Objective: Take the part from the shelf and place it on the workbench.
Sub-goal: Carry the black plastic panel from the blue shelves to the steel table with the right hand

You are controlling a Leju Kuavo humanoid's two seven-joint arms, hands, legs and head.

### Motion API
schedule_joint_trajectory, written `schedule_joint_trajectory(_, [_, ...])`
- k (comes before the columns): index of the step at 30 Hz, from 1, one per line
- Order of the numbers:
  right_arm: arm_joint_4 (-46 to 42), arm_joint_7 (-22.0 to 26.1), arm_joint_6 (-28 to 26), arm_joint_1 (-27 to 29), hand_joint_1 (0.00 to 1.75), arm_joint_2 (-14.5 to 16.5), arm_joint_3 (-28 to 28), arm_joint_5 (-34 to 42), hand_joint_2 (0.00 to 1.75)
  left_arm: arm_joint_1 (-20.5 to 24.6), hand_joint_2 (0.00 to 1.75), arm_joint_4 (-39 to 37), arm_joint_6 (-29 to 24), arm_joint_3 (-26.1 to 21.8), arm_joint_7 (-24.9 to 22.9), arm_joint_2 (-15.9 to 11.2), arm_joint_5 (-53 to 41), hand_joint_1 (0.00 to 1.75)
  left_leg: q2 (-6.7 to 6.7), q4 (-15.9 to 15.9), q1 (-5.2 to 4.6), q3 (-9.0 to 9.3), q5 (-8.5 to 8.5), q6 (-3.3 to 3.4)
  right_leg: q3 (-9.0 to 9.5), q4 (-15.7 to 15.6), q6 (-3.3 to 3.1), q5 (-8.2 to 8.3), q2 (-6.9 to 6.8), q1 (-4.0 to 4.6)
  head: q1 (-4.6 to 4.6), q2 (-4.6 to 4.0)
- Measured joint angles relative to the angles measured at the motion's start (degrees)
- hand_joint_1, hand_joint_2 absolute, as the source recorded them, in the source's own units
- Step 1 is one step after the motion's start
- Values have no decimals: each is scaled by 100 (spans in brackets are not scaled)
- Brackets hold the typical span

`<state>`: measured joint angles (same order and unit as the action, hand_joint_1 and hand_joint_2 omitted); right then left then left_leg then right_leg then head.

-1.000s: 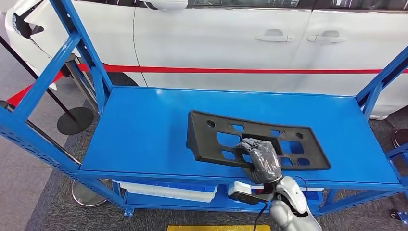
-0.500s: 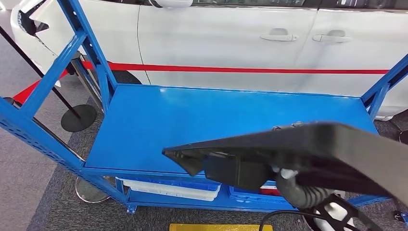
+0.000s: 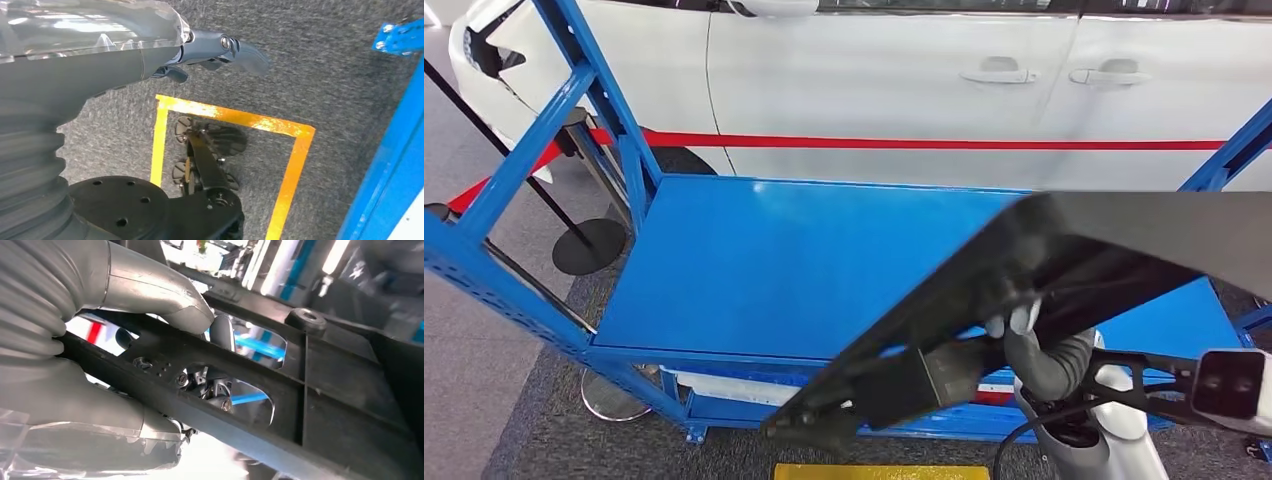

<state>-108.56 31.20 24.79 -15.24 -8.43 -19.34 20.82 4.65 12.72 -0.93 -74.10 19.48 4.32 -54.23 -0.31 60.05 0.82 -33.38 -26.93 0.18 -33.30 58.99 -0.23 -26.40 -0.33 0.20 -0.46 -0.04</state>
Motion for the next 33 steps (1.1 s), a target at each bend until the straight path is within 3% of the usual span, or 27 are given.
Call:
schedule_joint_trajectory(3, [233,5,79,29,157,4,-4,-3,175,-22,175,-1,-7,-2,-61,9,10,0,-3,-34,-5,-49,80,98,-63,50,93,-28,5,-12,4,0])
schedule_joint_trajectory(5, [324,14,119,34,157,3,-4,0,175,-20,175,-2,-8,-2,-77,16,15,0,12,-72,17,-99,151,162,-187,365,165,-332,18,-40,9,0])
schedule_joint_trajectory(7, [387,78,191,67,157,-1,-7,3,175,-13,175,-2,-19,-2,-97,15,9,0,17,-74,16,-174,210,188,-417,1031,228,-785,21,-75,12,0])
schedule_joint_trajectory(8, [411,139,242,101,157,-7,-8,1,175,-14,175,-2,-29,-2,-111,14,4,0,17,-73,14,-215,239,188,-508,1337,247,-932,21,-90,12,0])
schedule_joint_trajectory(9, [428,208,294,140,157,-13,-11,-9,175,-18,175,-2,-40,-2,-126,14,-4,0,17,-72,13,-256,269,184,-520,1482,258,-971,21,-102,11,0])
schedule_joint_trajectory(10, [439,269,334,173,157,-19,-16,-25,175,-23,175,-2,-50,-2,-138,13,-10,0,16,-72,13,-295,301,177,-425,1413,260,-903,21,-110,12,0])
schedule_joint_trajectory(12, [448,331,369,202,157,-27,-27,-109,175,-30,175,-2,-62,-2,-149,13,-25,0,-11,-72,14,-356,365,144,55,713,228,-599,68,-112,12,0])
schedule_joint_trajectory(14, [445,381,332,220,157,-34,-39,-312,175,-18,175,-2,-72,-2,-151,15,-43,0,-60,-88,22,-395,440,76,482,21,173,-413,228,-86,9,0])
schedule_joint_trajectory(15, [444,406,301,229,157,-39,-44,-423,175,-8,175,-2,-76,-1,-151,16,-51,0,-92,-101,30,-405,483,36,569,-142,147,-384,298,-65,14,0])
schedule_joint_trajectory(16, [443,425,269,239,157,-44,-50,-511,175,2,175,-2,-79,0,-150,16,-59,0,-115,-122,37,-415,532,-3,567,-174,127,-371,315,-44,17,0])
schedule_joint_trajectory(18, [444,434,230,234,157,-50,-61,-585,175,2,175,-2,-82,2,-149,13,-78,0,-173,-148,33,-445,594,-73,521,-225,56,-282,217,-42,26,0])
schedule_joint_trajectory(19, [443,432,217,227,157,-51,-66,-595,175,-3,175,-2,-84,2,-150,8,-87,0,-166,-84,26,-491,502,-93,486,-253,4,-221,164,-55,21,0])
schedule_joint_trajectory(21, [432,397,208,216,157,-49,-74,-557,175,-7,175,-2,-91,3,-159,-3,-101,0,-97,378,30,-648,2,-105,382,-296,-82,-91,60,-74,5,0])
schedule_joint_trajectory(23, [416,326,209,214,157,-45,-92,-485,175,-4,175,-2,-103,4,-169,-6,-102,0,-43,1104,34,-805,-509,-124,232,-282,-113,12,-10,-54,-4,0])
schedule_joint_trajectory(24, [413,300,213,213,157,-43,-108,-456,175,-1,175,-2,-110,4,-171,-6,-100,0,-30,1383,35,-820,-577,-135,149,-263,-112,60,-41,-45,-2,0])
schedule_joint_trajectory(25, [408,288,216,212,157,-42,-125,-439,175,0,175,-2,-117,4,-175,-7,-98,0,-21,1503,35,-760,-502,-143,62,-235,-107,105,-64,-39,-3,-1])
schedule_joint_trajectory(27, [391,287,221,209,157,-34,-152,-424,175,1,175,-2,-133,4,-181,-12,-95,0,-10,1201,35,-372,-190,-137,-114,-149,-81,176,-90,-35,-4,-1])
schedule_joint_trajectory(28, [373,288,221,207,157,-31,-160,-418,175,5,175,-2,-140,4,-184,-18,-93,0,-7,816,30,-71,-150,-123,-193,-93,-62,201,-94,-30,-5,-1])
schedule_joint_trajectory(30, [325,291,221,202,157,-23,-168,-400,175,15,175,-2,-152,4,-188,-29,-89,0,-7,94,9,413,-281,-83,-299,7,-10,250,-99,-18,-1,0])
schedule_joint_trajectory(31, [301,294,221,200,157,-19,-172,-390,175,18,175,-2,-157,4,-193,-33,-89,0,-8,-93,-6,511,-367,-58,-326,31,21,281,-100,-12,1,0])
schedule_joint_trajectory(33, [261,299,220,204,157,-13,-181,-376,175,9,175,-2,-168,4,-205,-31,-93,0,4,-160,-7,484,-333,22,-354,42,91,343,-93,-21,1,0])
